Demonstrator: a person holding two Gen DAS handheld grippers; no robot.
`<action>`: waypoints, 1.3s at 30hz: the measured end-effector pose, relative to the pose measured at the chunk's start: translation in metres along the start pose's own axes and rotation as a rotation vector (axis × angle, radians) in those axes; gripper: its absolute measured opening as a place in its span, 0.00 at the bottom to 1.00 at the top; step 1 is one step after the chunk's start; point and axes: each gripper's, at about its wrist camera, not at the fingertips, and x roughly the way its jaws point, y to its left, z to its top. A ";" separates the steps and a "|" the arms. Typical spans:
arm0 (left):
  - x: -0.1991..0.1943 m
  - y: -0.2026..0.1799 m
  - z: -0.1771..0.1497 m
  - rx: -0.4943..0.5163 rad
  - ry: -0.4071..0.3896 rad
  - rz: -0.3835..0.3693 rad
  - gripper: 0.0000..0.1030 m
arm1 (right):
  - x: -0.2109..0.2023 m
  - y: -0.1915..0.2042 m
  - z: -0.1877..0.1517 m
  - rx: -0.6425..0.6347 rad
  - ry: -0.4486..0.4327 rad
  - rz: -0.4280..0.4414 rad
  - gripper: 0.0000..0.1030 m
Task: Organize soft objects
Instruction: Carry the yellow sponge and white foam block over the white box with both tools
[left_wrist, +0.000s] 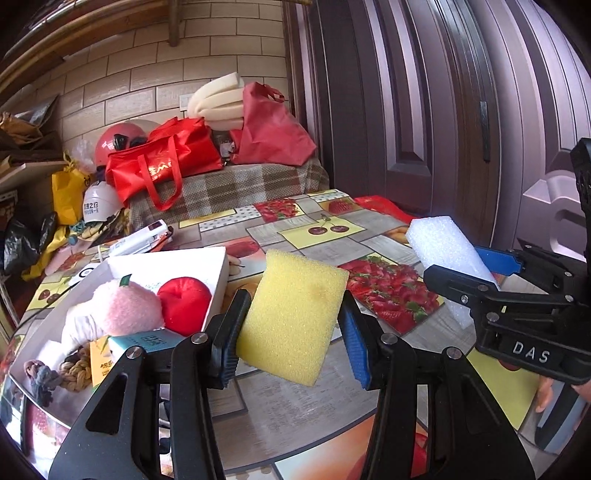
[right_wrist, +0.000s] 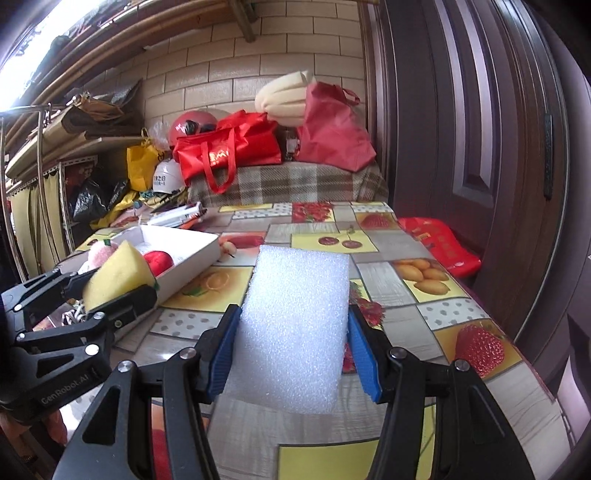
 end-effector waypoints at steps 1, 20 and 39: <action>-0.001 0.001 0.000 -0.003 -0.002 0.002 0.47 | 0.000 0.003 0.001 -0.003 -0.005 0.005 0.55; -0.021 0.041 -0.011 -0.054 -0.036 0.065 0.47 | 0.006 0.056 0.001 -0.067 -0.049 0.046 0.55; -0.044 0.170 -0.036 -0.219 -0.012 0.329 0.47 | 0.028 0.130 0.009 -0.186 -0.075 0.154 0.55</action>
